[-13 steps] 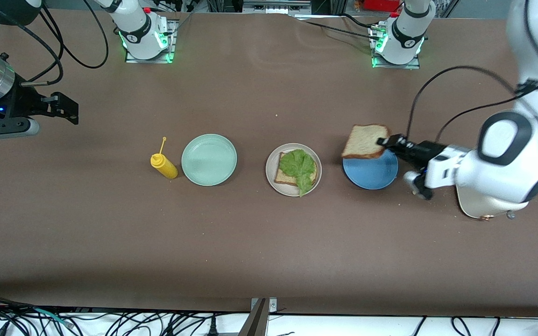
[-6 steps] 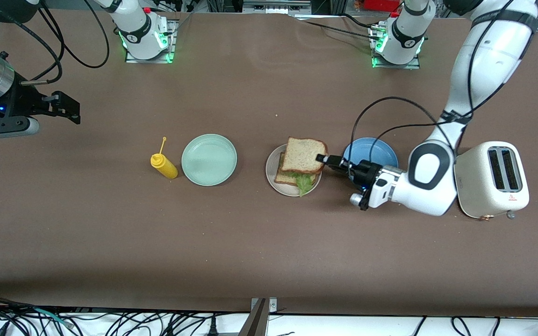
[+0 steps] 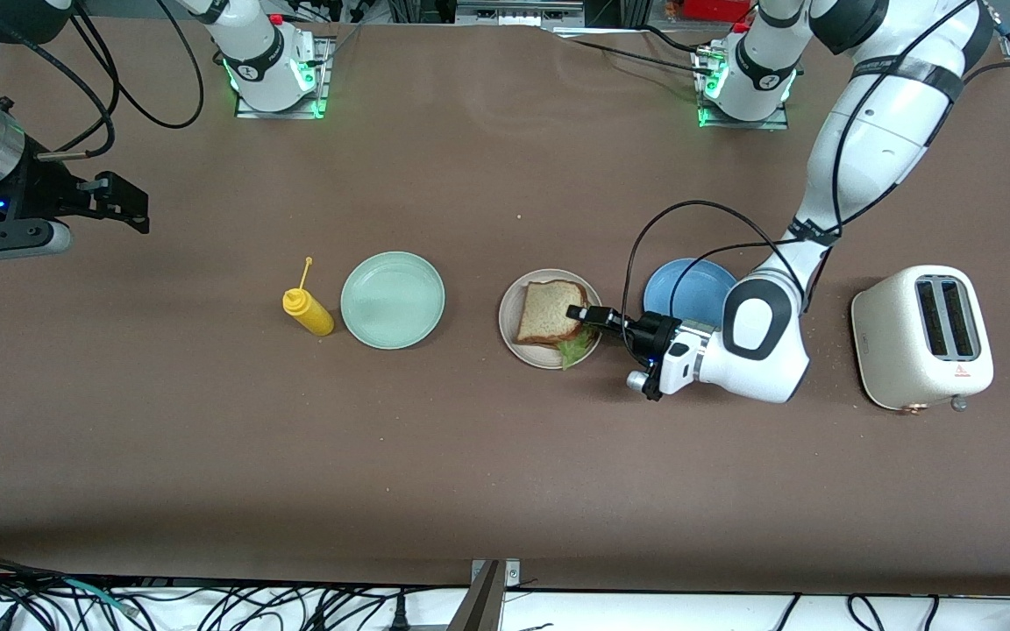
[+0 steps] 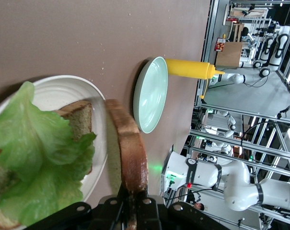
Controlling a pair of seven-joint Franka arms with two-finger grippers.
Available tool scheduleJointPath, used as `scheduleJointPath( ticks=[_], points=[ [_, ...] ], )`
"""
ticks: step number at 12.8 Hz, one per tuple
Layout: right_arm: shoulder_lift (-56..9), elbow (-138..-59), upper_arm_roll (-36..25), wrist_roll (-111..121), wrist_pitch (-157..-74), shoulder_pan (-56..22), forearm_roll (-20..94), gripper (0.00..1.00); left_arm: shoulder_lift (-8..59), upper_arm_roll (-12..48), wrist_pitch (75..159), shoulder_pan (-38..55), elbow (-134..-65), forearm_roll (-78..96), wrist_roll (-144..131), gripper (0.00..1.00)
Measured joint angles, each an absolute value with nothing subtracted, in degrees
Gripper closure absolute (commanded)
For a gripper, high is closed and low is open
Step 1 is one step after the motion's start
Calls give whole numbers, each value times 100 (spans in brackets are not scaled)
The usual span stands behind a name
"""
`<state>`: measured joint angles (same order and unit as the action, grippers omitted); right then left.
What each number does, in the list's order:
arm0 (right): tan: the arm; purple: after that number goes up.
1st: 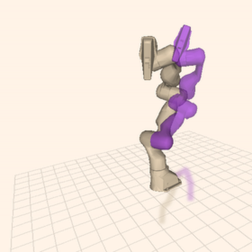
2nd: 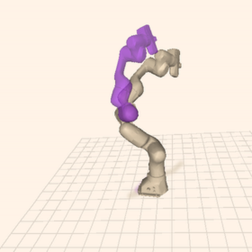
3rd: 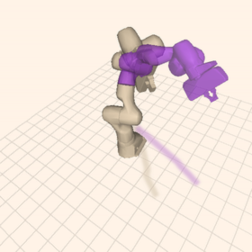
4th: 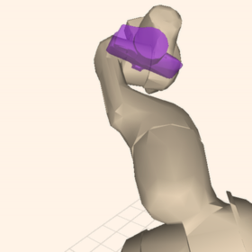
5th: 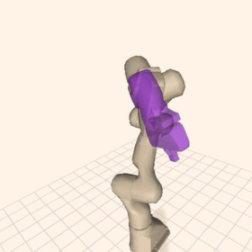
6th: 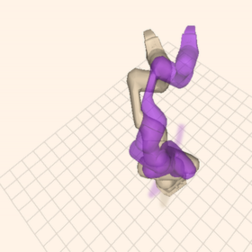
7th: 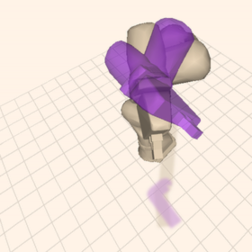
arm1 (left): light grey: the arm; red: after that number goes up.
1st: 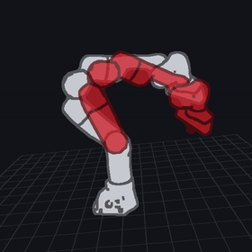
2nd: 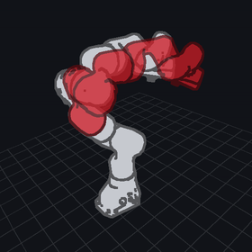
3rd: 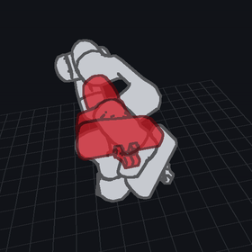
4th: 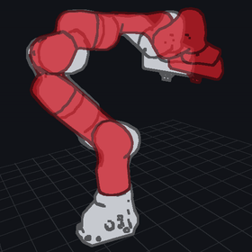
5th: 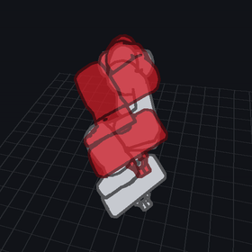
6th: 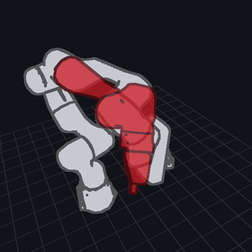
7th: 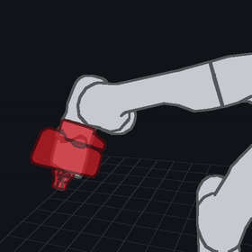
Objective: Make sandwich in beige plate with both arms
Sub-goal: 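Lower the bread slice onto the lettuce and open the left gripper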
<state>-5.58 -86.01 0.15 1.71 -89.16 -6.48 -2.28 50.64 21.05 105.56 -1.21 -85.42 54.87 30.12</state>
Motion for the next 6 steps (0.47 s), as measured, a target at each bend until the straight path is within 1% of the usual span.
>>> scheduleJointPath(
  ticks=[1, 6],
  points=[
    [-558, -8602, 15, 171, -8916, -648, -228, 0, 5107, 2096, 10557, -122, -8542, 5487, 3123, 0],
    [-562, -8602, 15, 171, -8916, -648, -228, 0, 5135, 2025, 10560, -210, -8530, 5385, 3694, 0]
  ],
)
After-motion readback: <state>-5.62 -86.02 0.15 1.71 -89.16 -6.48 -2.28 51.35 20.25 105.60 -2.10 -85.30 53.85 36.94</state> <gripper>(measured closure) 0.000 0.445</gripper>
